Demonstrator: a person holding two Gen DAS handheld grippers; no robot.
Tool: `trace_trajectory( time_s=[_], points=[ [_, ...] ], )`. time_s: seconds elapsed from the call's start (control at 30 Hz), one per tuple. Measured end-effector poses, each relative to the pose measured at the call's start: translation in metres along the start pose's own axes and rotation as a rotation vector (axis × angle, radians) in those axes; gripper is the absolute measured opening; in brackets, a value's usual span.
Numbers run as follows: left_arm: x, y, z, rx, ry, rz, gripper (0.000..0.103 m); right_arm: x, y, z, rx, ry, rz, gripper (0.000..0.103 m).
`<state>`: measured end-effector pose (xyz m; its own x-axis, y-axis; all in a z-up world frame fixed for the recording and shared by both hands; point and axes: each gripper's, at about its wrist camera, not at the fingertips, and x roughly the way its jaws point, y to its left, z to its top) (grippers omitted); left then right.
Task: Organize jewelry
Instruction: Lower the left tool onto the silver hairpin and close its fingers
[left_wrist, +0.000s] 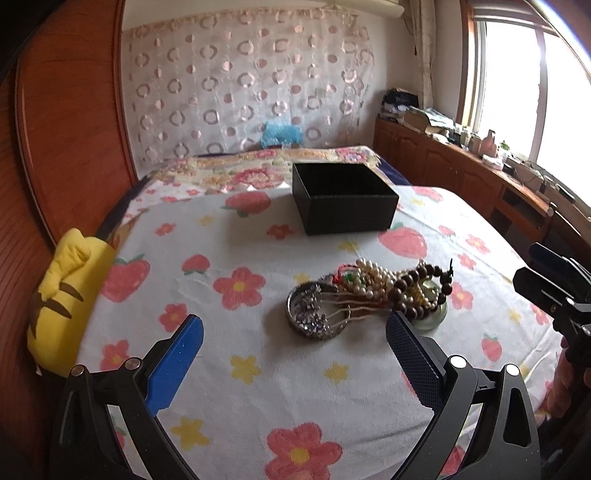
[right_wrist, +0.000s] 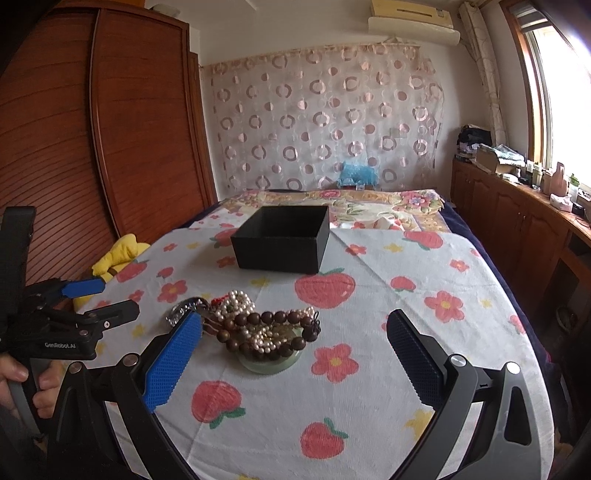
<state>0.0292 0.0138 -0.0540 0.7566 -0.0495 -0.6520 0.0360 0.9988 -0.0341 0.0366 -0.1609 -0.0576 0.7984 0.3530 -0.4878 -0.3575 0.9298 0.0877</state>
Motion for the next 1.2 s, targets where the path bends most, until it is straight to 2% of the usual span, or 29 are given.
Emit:
trace_trajectory(
  time_s=[0.07, 0.27, 0.4, 0.47, 0.67, 0.93, 1.13, 1.2],
  points=[
    [0.005, 0.0, 0.0, -0.006, 0.017, -0.025, 0.096, 0.005, -0.002, -0.004, -0.001, 0.019, 0.007, 0.095],
    [0.017, -0.007, -0.001, 0.042, 0.04, -0.034, 0.095, 0.019, 0.0, -0.015, -0.017, 0.066, 0.017, 0.092],
    [0.03, -0.015, -0.004, 0.082, 0.087, -0.05, 0.078, 0.023, 0.001, -0.02, -0.03, 0.082, 0.014, 0.092],
    [0.036, -0.019, -0.006, 0.11, 0.109, -0.047, 0.075, 0.024, -0.001, -0.021, -0.029, 0.086, 0.014, 0.092],
    [0.053, -0.023, -0.007, 0.204, 0.149, 0.023, 0.074, 0.027, -0.006, -0.022, -0.031, 0.101, 0.01, 0.092],
    [0.066, -0.036, -0.003, 0.288, 0.162, 0.039, 0.074, 0.029, -0.008, -0.022, -0.028, 0.107, 0.012, 0.092],
    [0.074, -0.04, 0.002, 0.306, 0.155, 0.052, 0.074, 0.03, -0.012, -0.023, -0.024, 0.11, 0.004, 0.092],
    [0.074, -0.042, 0.003, 0.317, 0.147, 0.044, 0.068, 0.031, -0.014, -0.024, -0.021, 0.115, 0.002, 0.092]
  ],
)
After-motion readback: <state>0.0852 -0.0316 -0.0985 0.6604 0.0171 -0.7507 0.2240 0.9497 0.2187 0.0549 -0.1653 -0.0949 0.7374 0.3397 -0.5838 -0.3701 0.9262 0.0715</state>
